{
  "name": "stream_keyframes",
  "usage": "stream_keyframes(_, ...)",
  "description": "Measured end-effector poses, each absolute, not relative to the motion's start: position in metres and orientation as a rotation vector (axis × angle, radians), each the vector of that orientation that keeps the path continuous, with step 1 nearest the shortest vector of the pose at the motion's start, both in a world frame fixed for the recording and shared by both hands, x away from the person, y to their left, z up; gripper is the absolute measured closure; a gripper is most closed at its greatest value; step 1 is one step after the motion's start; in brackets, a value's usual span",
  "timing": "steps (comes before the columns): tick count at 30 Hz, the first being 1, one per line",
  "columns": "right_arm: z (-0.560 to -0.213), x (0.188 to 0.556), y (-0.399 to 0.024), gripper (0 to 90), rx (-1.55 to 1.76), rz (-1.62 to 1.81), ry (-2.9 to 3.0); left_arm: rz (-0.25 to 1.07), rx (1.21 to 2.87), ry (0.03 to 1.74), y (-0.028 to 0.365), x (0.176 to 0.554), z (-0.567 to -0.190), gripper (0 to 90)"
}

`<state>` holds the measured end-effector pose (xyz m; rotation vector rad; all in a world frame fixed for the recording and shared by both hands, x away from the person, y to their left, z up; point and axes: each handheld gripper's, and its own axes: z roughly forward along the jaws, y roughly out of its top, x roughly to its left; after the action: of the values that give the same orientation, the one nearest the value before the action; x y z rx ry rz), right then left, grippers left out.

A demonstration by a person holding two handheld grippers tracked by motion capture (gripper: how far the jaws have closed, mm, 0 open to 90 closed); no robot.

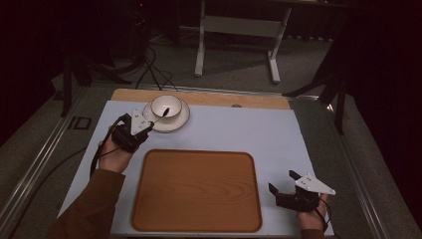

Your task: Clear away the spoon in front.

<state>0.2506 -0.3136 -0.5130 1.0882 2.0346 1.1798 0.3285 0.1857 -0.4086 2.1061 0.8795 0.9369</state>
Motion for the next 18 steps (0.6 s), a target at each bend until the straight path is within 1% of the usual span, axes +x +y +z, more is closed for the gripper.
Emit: stream_keyframes(18,-0.513,0.250,-0.314,10.5,1.088,1.184,2.032,0.935,2.150,0.850,0.187,0.313,-0.414,88.9)
